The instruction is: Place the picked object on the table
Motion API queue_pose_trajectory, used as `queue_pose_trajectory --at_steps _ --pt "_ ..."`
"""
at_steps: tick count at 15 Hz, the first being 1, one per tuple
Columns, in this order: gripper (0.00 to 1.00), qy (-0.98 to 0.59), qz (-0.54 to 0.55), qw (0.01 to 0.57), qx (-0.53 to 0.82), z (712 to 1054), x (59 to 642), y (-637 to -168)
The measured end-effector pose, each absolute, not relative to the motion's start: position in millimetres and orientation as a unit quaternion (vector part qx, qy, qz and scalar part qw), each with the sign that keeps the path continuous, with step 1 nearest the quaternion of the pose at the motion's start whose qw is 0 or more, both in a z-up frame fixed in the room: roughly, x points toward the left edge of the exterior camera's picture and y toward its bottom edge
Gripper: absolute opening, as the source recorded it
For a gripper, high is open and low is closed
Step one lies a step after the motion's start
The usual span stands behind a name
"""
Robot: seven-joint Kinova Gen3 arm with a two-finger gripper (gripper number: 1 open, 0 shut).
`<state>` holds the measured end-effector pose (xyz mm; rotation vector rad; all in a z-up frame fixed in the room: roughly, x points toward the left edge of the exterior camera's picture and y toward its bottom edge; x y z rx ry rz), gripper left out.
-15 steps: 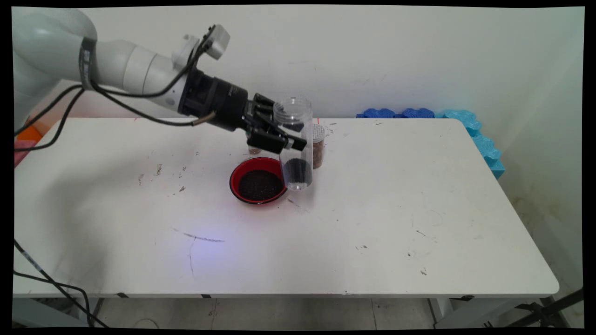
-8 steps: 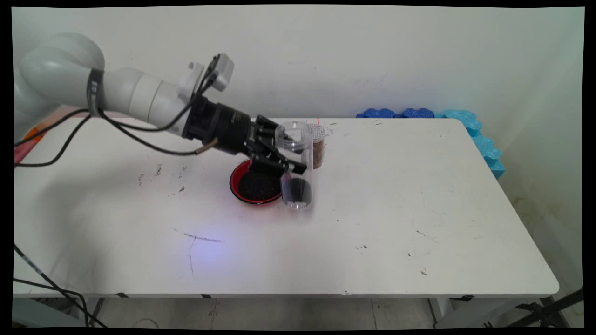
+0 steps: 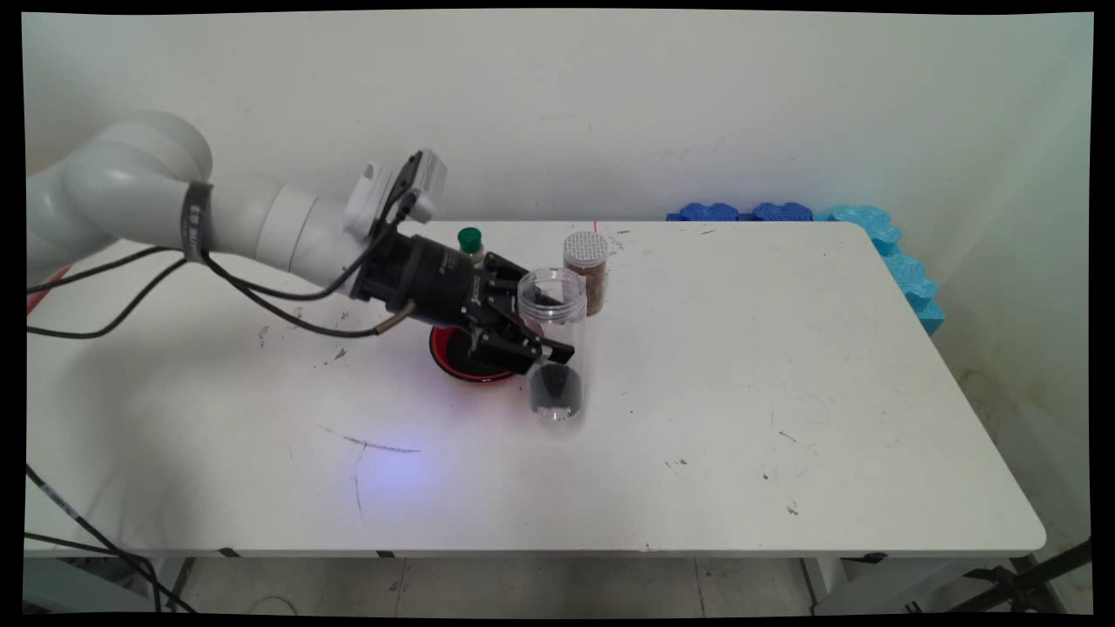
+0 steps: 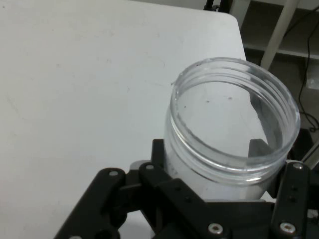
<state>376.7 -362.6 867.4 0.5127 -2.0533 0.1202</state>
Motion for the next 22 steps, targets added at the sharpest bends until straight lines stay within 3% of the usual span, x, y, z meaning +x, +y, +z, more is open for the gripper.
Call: queue_pose_trajectory --at_steps 22 --pt "0.0 -0.839 0.044 0.487 0.239 812 363 -356"
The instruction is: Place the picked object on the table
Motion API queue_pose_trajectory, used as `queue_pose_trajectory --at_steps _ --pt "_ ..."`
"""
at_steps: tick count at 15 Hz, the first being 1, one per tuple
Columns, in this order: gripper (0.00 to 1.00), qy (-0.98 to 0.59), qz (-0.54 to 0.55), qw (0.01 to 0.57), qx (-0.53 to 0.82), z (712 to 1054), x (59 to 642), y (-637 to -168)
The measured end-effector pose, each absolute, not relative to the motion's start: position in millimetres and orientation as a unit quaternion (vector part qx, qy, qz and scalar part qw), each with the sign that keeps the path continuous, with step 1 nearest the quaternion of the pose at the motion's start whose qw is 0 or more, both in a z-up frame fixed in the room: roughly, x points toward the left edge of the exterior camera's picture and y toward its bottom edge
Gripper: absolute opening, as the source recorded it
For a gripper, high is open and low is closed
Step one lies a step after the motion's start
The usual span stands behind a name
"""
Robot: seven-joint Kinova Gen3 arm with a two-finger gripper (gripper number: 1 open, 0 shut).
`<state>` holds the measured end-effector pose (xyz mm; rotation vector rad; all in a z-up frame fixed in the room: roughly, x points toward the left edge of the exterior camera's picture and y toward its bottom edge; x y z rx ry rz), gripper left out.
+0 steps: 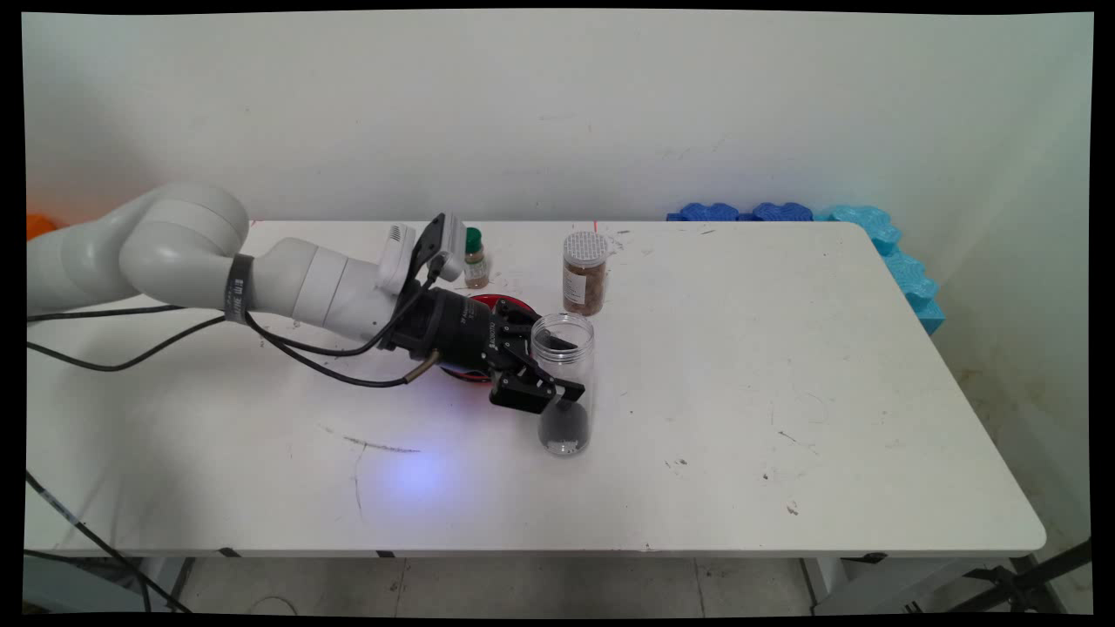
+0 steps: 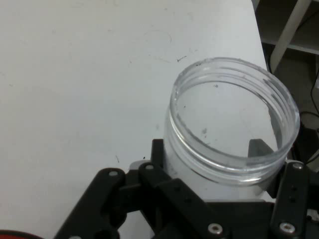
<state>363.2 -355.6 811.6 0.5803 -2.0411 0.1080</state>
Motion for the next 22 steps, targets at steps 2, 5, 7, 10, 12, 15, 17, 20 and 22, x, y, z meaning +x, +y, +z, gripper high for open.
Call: queue_pose_trajectory --at_steps 2,5,7,10,12,15,17,20,22 --pt "0.0 -0.839 0.044 0.486 0.239 809 363 -355" --pt "0.0 -0.84 0.044 0.485 0.238 806 362 -354" --pt "0.0 -0.841 0.043 0.485 0.238 804 362 -354" --pt "0.0 -0.841 0.044 0.484 0.238 802 362 -353" --pt "0.0 -0.842 0.044 0.483 0.238 800 362 -353" --pt "0.0 -0.842 0.044 0.481 0.239 799 362 -352" --pt "0.0 -0.842 0.045 0.482 0.239 798 363 -352" --pt "0.0 -0.842 0.046 0.481 0.238 797 363 -352" --pt "1.0 -0.842 0.046 0.482 0.238 796 364 -352"
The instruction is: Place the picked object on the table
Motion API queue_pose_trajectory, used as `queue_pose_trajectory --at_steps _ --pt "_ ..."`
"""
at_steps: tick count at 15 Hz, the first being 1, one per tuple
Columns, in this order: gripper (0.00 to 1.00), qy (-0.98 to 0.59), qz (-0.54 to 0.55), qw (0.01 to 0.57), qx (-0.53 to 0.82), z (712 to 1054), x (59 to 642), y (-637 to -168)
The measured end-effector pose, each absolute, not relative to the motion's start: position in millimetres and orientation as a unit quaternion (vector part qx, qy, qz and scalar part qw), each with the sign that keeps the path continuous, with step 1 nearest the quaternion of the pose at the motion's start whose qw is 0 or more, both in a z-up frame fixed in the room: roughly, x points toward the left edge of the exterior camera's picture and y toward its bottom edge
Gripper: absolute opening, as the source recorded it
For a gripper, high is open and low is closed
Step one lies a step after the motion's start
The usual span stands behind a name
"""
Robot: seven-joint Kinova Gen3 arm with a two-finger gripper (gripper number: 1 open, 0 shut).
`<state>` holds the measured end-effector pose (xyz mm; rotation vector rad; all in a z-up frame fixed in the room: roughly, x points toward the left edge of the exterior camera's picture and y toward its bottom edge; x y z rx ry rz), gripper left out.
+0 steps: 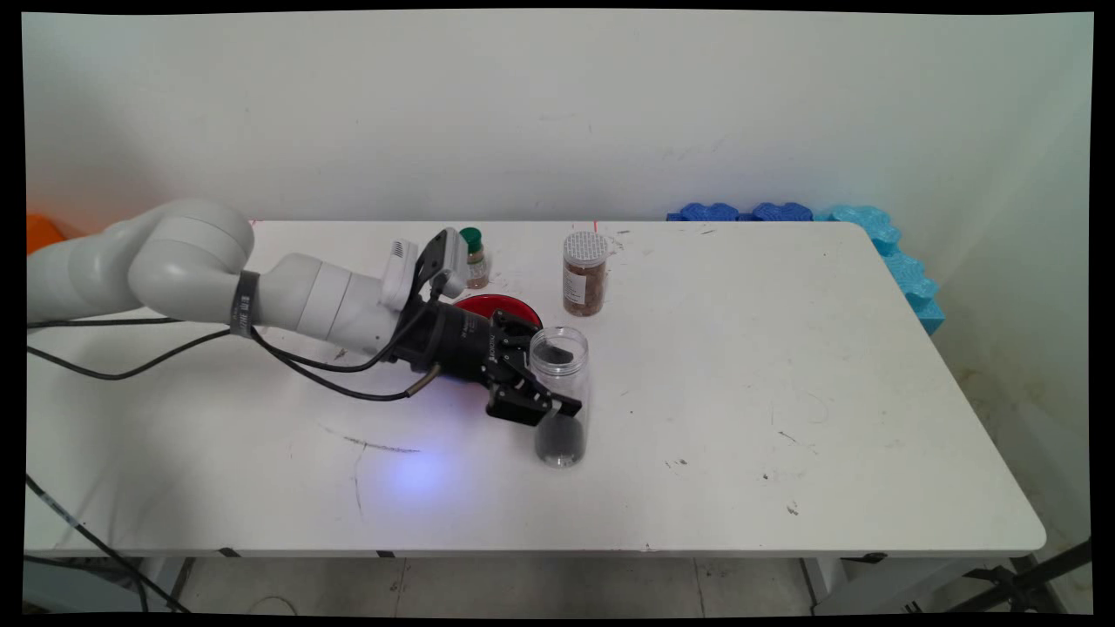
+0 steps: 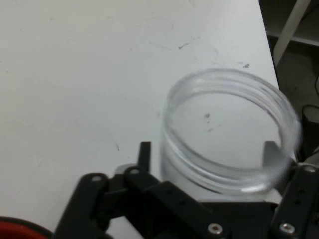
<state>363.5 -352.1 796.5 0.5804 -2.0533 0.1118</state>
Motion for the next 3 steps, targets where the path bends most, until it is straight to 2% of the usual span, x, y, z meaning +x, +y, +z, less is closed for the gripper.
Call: queue_pose_trajectory --at_steps 3 --pt "1.0 -0.842 0.046 0.482 0.237 796.0 364.5 -351.6"
